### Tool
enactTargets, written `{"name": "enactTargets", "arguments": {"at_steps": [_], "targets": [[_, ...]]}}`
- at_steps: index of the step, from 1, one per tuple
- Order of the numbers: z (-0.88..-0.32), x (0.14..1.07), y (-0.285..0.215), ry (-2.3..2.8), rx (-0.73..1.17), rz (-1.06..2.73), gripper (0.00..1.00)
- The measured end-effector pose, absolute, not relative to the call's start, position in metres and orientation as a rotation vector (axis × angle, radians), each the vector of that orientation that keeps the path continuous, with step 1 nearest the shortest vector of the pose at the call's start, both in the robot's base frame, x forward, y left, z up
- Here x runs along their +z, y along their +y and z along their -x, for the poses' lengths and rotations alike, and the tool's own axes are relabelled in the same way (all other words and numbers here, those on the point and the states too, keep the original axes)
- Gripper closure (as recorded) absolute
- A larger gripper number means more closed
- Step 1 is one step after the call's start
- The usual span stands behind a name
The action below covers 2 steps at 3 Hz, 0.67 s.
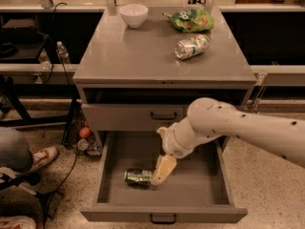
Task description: Pick green can from middle drawer and place on counter
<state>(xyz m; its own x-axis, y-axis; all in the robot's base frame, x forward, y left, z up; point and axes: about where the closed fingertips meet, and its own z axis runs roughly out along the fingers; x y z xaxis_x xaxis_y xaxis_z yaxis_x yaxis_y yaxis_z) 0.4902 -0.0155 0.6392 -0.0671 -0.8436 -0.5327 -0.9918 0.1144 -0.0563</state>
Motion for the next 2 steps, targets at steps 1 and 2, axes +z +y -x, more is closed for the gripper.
{"name": "enactTargets", "arguments": {"at_steps": [1,2], "targets": [[-0.506,0.6286,-0.0091,1.948,0.442,1.718,0.0],[-0.506,0.6286,-0.0091,1.948,0.442,1.718,0.0]]}}
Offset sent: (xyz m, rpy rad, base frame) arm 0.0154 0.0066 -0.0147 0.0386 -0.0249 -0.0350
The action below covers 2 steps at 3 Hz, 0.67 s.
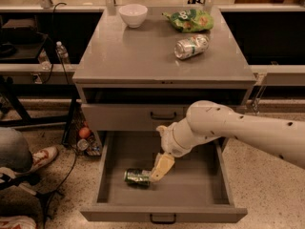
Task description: Pick green can from middle drawer and place on counter
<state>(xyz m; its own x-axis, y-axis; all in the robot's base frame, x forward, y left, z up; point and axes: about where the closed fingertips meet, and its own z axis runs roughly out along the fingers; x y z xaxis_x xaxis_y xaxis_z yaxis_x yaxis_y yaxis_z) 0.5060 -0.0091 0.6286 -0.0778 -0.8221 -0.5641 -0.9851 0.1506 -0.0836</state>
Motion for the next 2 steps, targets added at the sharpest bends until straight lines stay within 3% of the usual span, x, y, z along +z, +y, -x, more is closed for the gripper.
{"name": "enactTargets", "arguments": {"at_steps": [2], "targets": [[-0.532,0.556,0.001,1.981,0.47,1.643,0.0]]}}
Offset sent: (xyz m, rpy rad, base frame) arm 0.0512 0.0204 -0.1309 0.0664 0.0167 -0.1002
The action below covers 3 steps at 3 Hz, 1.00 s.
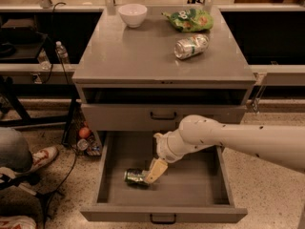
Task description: Pick green can from middle drawer and place on counter
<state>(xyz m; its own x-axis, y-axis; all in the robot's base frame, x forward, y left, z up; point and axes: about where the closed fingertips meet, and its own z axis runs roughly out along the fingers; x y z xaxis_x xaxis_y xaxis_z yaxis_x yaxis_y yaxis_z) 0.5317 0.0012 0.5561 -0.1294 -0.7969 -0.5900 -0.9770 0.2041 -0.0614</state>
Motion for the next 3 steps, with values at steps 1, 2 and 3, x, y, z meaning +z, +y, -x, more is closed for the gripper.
{"name": "enactTargets", "arguments": {"at_steps": [1,2,3], "targets": [[-0.542,0.511,0.013,2.001,0.493,1.593,0.0],[-0.544,0.471,0.031,2.004,0.511,1.583,0.0],[-0.54,0.445,0.046,2.008,0.499,1.614,0.0]]}}
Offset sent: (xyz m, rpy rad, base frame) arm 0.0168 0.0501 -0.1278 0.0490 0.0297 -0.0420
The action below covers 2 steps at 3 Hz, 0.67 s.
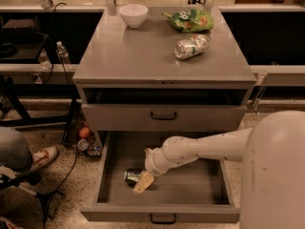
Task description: Pick green can from middle drawer and place on counter
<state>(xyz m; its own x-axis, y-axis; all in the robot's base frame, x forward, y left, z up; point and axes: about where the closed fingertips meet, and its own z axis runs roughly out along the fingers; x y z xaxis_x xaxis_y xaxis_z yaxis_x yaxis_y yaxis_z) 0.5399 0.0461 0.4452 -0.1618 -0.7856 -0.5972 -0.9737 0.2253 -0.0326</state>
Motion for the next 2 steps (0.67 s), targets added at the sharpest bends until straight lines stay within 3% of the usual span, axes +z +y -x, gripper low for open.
{"name": "enactTargets", "arguments": {"at_steps": [2], "targets": [[-0.529,0.383,0.075,2.012,0.534,1.691,0.01]]}}
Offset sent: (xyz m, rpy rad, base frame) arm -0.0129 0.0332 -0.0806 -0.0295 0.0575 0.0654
